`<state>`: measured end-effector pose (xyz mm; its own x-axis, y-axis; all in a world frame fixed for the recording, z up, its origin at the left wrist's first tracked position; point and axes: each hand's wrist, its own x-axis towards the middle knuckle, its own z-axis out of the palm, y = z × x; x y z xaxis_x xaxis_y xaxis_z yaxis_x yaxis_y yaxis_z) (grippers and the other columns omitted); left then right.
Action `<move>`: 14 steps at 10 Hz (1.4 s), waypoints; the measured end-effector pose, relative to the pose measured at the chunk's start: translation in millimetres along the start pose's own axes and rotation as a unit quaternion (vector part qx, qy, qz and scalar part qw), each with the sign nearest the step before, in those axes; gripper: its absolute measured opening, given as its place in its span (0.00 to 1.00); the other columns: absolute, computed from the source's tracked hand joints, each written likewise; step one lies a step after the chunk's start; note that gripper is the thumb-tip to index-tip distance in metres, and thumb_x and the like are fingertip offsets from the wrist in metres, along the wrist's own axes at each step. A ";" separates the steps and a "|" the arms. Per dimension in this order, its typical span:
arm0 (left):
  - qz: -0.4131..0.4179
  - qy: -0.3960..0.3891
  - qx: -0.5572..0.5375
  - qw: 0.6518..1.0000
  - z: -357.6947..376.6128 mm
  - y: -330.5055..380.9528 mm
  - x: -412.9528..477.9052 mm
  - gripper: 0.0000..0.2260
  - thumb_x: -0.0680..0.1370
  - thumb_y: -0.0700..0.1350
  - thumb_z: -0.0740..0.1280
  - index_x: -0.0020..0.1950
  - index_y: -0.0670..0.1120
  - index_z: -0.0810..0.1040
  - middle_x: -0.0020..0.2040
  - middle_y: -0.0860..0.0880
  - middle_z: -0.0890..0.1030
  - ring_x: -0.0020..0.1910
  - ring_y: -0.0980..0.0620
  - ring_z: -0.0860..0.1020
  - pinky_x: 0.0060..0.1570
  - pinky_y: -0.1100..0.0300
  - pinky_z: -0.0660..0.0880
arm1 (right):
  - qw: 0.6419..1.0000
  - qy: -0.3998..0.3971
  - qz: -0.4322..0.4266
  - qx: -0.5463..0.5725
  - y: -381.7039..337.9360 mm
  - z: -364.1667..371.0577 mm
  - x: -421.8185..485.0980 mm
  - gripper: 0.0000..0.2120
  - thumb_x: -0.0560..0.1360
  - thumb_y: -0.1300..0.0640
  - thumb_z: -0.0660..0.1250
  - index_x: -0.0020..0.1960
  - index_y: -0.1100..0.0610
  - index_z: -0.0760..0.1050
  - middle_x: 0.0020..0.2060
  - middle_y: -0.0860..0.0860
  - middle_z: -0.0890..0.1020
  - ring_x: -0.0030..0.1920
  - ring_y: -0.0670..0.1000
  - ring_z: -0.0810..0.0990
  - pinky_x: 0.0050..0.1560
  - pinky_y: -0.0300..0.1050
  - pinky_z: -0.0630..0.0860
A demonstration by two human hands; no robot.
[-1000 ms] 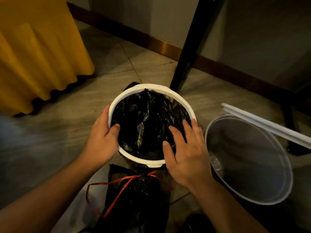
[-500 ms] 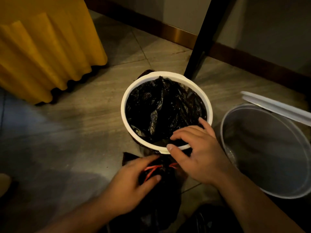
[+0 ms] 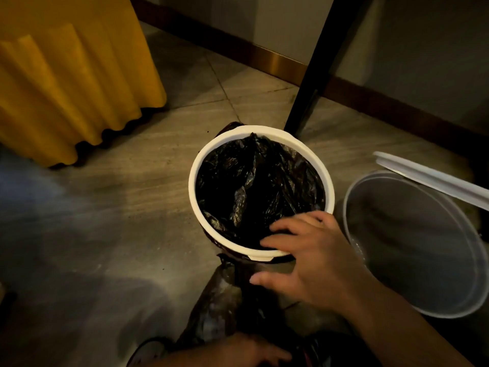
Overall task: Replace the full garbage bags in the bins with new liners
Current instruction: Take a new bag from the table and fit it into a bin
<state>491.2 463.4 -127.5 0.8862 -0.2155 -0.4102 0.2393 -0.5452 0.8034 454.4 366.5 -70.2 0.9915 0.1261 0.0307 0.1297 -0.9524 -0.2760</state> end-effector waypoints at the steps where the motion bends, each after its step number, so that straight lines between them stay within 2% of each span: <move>1: -0.049 -0.146 -0.109 0.982 -70.9 -48.1 -15.0 0.16 0.74 0.41 0.62 0.52 0.48 0.88 0.57 0.37 0.84 0.61 0.37 0.79 0.63 0.42 0.76 | 0.999 0.020 0.021 0.037 -0.3 -13.1 22.3 0.35 0.74 0.21 0.57 0.71 0.41 0.76 0.69 0.45 0.77 0.69 0.49 0.75 0.70 0.58 0.69; 2: -0.033 0.003 -0.263 0.964 -143.3 -70.5 -2.8 0.08 0.78 0.43 0.65 0.42 0.49 0.81 0.47 0.42 0.84 0.52 0.38 0.80 0.49 0.47 0.78 | 0.983 -0.108 0.141 0.052 -0.3 -15.6 104.2 0.44 0.70 0.25 0.66 0.79 0.45 0.63 0.75 0.51 0.70 0.73 0.56 0.71 0.72 0.60 0.71; 3: 0.082 0.098 -0.192 0.973 -158.0 -59.8 37.1 0.08 0.78 0.57 0.66 0.55 0.60 0.77 0.61 0.50 0.79 0.62 0.48 0.79 0.54 0.48 0.79 | 0.944 -0.282 0.167 0.031 -13.0 10.8 158.8 0.35 0.74 0.39 0.74 0.75 0.54 0.70 0.70 0.56 0.75 0.66 0.59 0.77 0.66 0.52 0.75; 4: 0.270 0.074 0.046 0.959 -150.5 -50.4 65.8 0.26 0.76 0.58 0.66 0.74 0.55 0.71 0.71 0.50 0.71 0.68 0.59 0.70 0.65 0.68 0.68 | 0.883 -0.449 0.129 -0.044 -18.7 74.7 200.9 0.19 0.85 0.55 0.62 0.73 0.62 0.73 0.70 0.62 0.77 0.68 0.62 0.76 0.61 0.48 0.72; 5: 0.264 0.063 0.075 0.960 -150.2 -48.2 67.1 0.31 0.75 0.51 0.65 0.79 0.47 0.68 0.72 0.50 0.71 0.66 0.64 0.66 0.62 0.82 0.58 | 0.865 -0.475 0.107 -0.121 -11.4 102.4 208.8 0.20 0.86 0.53 0.61 0.75 0.61 0.72 0.71 0.61 0.76 0.70 0.61 0.75 0.67 0.50 0.72; 6: 0.251 0.044 0.074 0.964 -146.9 -47.9 62.6 0.34 0.74 0.49 0.63 0.81 0.47 0.63 0.73 0.50 0.70 0.65 0.65 0.65 0.59 0.82 0.58 | 0.835 -0.507 0.104 -0.185 -6.6 113.5 214.5 0.23 0.86 0.51 0.60 0.78 0.60 0.69 0.73 0.60 0.73 0.71 0.61 0.74 0.71 0.52 0.71; 7: 0.240 0.035 0.069 0.968 -147.1 -42.6 60.5 0.36 0.73 0.50 0.62 0.82 0.48 0.62 0.74 0.50 0.68 0.65 0.66 0.64 0.60 0.78 0.61 | 0.816 -0.533 0.078 -0.209 -8.3 109.6 210.1 0.21 0.86 0.53 0.60 0.76 0.61 0.70 0.73 0.61 0.74 0.70 0.61 0.74 0.73 0.54 0.70; 8: 0.212 0.036 0.061 0.975 -150.2 -39.4 63.9 0.36 0.73 0.48 0.65 0.82 0.49 0.62 0.77 0.50 0.65 0.66 0.64 0.64 0.65 0.70 0.61 | 0.818 -0.550 0.092 -0.141 -7.2 68.5 195.5 0.18 0.85 0.56 0.60 0.71 0.62 0.74 0.67 0.60 0.78 0.65 0.62 0.78 0.69 0.55 0.73; 9: 0.206 0.033 0.056 0.976 -152.6 -37.0 65.1 0.36 0.72 0.46 0.66 0.82 0.49 0.64 0.77 0.49 0.65 0.70 0.59 0.66 0.66 0.69 0.61 | 0.860 -0.491 0.061 -0.125 1.2 30.7 187.1 0.20 0.79 0.50 0.62 0.69 0.54 0.78 0.61 0.52 0.81 0.57 0.56 0.80 0.54 0.51 0.77; 10: 0.194 0.020 0.051 0.980 -155.8 -34.3 71.1 0.36 0.70 0.45 0.68 0.80 0.52 0.67 0.76 0.49 0.66 0.74 0.54 0.66 0.67 0.66 0.61 | 0.880 -0.460 0.066 -0.098 11.9 18.0 168.7 0.26 0.74 0.41 0.65 0.70 0.47 0.77 0.56 0.47 0.80 0.50 0.50 0.79 0.45 0.46 0.73; 11: 0.188 0.019 0.047 0.981 -157.5 -35.5 75.7 0.35 0.73 0.40 0.71 0.79 0.53 0.68 0.75 0.49 0.68 0.72 0.55 0.67 0.68 0.64 0.62 | 0.812 -0.562 0.046 -0.149 2.9 51.2 153.7 0.24 0.83 0.49 0.63 0.76 0.58 0.71 0.63 0.57 0.79 0.59 0.59 0.78 0.58 0.52 0.75; 12: 0.216 -0.005 0.035 0.976 -153.2 -32.7 86.6 0.35 0.76 0.31 0.69 0.79 0.54 0.68 0.73 0.48 0.72 0.71 0.55 0.69 0.71 0.58 0.67 | 0.782 -0.591 -0.009 -0.196 -18.5 73.3 151.6 0.20 0.86 0.59 0.59 0.77 0.65 0.69 0.72 0.63 0.74 0.65 0.62 0.75 0.66 0.54 0.70; 13: 0.206 -0.051 -0.026 0.977 -153.7 -28.7 91.3 0.36 0.78 0.30 0.68 0.78 0.61 0.68 0.72 0.53 0.74 0.70 0.57 0.73 0.69 0.58 0.73 | 0.825 -0.538 -0.047 -0.166 -22.7 42.9 156.6 0.19 0.86 0.56 0.61 0.73 0.64 0.73 0.68 0.61 0.78 0.58 0.60 0.78 0.62 0.53 0.73; 14: 0.163 -0.071 -0.103 0.979 -157.8 -17.5 95.6 0.36 0.80 0.39 0.71 0.73 0.77 0.66 0.72 0.65 0.73 0.67 0.65 0.74 0.65 0.61 0.74 | 0.918 -0.364 -0.003 -0.156 -10.1 -12.9 142.2 0.10 0.84 0.56 0.61 0.60 0.57 0.78 0.50 0.52 0.81 0.40 0.52 0.77 0.41 0.47 0.73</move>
<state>634.3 580.1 -112.7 0.8684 -0.4690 -0.1613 0.0406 -0.2569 0.9656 594.2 390.4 -50.7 0.7393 0.1753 -0.6502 0.2424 -0.9701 0.0140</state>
